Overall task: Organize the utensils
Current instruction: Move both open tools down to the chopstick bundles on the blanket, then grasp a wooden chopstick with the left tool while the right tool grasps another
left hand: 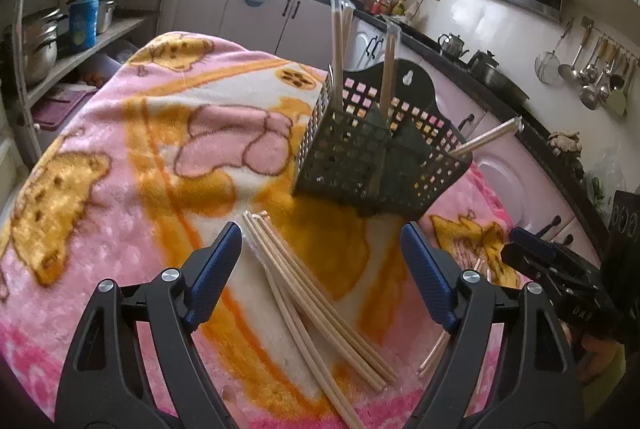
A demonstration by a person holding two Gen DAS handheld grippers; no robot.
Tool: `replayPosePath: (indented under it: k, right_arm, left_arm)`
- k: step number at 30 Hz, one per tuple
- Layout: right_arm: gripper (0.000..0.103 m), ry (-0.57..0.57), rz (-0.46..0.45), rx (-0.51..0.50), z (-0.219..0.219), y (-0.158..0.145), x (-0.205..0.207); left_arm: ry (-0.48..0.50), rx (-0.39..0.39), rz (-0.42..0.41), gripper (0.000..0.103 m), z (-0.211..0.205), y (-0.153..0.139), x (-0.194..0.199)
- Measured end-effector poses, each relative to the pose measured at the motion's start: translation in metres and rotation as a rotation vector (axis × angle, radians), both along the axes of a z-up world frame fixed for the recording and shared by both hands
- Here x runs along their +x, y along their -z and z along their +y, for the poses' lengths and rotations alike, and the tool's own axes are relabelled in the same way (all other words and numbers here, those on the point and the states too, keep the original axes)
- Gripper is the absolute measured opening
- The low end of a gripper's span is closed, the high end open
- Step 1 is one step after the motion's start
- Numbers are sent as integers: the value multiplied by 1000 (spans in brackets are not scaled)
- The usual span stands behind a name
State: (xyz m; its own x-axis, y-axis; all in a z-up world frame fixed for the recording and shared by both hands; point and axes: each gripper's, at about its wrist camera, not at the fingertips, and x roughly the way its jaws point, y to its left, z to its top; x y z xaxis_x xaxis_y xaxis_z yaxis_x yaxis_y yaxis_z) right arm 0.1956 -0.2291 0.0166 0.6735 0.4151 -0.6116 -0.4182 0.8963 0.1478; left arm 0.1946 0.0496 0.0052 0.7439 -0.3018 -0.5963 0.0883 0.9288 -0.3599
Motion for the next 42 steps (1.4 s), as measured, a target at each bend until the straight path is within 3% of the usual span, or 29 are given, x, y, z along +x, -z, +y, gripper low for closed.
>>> replayPosePath:
  k: [22, 35, 42]
  right_arm:
    - [59, 117, 159, 26, -43, 60, -16]
    - [59, 200, 270, 67, -62, 76, 20]
    - [58, 239, 351, 155, -78, 86, 47]
  left_arm:
    - [84, -12, 125, 73, -29, 49, -5]
    - [7, -47, 185, 73, -6, 59, 21]
    - [-47, -67, 200, 73, 11, 60, 34]
